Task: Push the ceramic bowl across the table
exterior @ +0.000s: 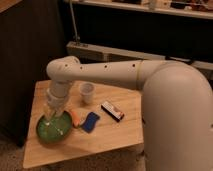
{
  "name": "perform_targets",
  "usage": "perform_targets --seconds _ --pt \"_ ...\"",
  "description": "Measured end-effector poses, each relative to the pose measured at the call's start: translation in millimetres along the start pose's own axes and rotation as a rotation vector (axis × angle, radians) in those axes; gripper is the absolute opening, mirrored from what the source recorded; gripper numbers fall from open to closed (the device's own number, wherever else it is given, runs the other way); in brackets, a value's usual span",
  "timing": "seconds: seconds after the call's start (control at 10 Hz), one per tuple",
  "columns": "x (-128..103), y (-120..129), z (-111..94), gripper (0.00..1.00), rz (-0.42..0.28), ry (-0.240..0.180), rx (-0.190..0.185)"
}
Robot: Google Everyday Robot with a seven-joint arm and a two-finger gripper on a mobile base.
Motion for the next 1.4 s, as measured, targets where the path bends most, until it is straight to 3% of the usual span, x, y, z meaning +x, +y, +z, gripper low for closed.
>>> perform_targets --seconds 0.5,0.8,0.9,1.1,1.4 --pt "2 -2 1 0.4 0.017 -0.005 0.009" --pt "23 -13 10 0.4 0.227 -0.129 0.059" --pt "22 -12 10 0.4 0.258 -0.144 0.073" --pt "15 -12 14 0.4 0.234 -0.134 0.092" --pt "-2 -20 34 0.4 0.203 -0.064 0.1"
